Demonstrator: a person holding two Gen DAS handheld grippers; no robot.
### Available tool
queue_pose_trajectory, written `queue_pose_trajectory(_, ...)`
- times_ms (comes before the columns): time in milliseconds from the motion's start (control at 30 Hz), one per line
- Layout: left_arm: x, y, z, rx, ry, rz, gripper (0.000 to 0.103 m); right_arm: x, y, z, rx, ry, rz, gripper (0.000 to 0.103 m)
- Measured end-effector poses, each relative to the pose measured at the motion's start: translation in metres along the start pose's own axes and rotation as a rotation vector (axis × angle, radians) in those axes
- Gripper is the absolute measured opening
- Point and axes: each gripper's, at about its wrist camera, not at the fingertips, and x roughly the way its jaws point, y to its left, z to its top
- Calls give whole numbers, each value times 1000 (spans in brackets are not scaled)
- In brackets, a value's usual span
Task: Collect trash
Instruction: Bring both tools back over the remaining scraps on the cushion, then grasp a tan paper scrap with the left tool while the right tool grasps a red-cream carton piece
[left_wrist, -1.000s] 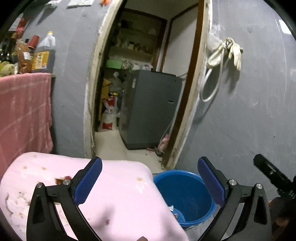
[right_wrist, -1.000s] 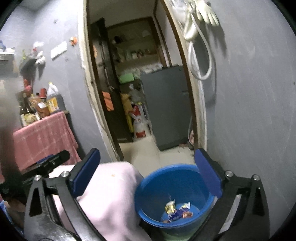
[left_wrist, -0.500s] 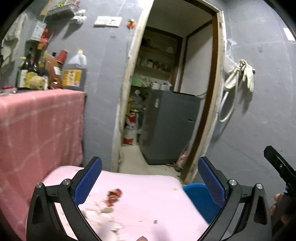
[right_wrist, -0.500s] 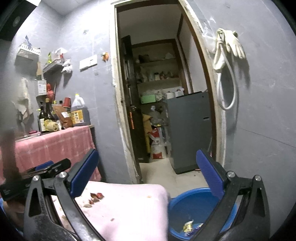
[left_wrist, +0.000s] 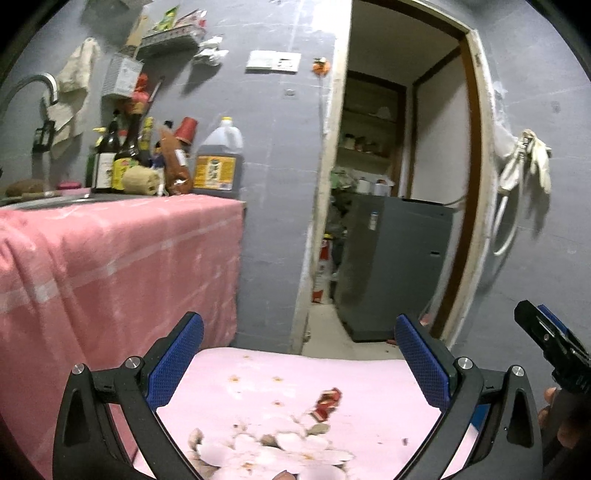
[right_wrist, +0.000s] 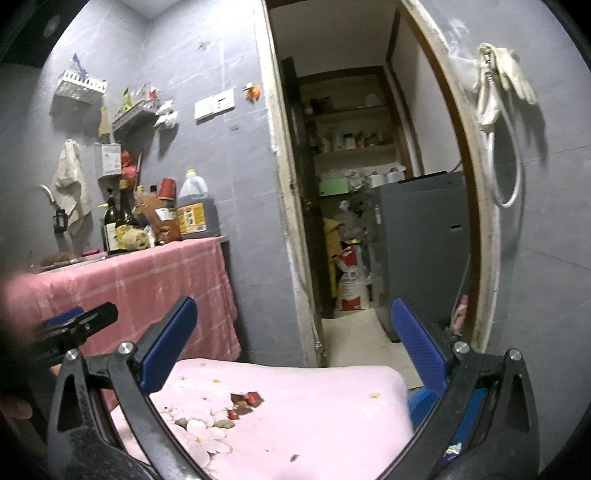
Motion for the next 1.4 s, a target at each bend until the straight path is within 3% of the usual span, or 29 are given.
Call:
queue_pose_trajectory(333, 25, 25, -37, -22, 64, 57, 102, 50, 3, -38, -15, 130, 72, 103)
queue_pose_trajectory(533, 50, 29, -65, -14, 182, 21, 101, 76, -7, -61, -9, 240, 100, 100)
queue_pose_trajectory(667, 72, 24, -86, 18, 314, 7, 100, 93, -11, -75, -6, 324, 111, 93)
queue_pose_trajectory(833, 101, 16, -110, 63, 483, -30, 80, 110, -15, -88, -20, 403, 91, 89)
queue_pose_trajectory(1000, 118, 11, -123, 60, 576, -79, 65, 127, -22, -98, 4, 501, 94, 84)
queue_pose_trajectory(1167, 130, 0, -127, 91, 630, -122, 52, 145, -25, -107, 25, 592, 104, 79)
queue_pose_trajectory(1400, 143, -10, -129, 140, 673, -159, 36, 152, -32, -111, 62, 639, 105, 79)
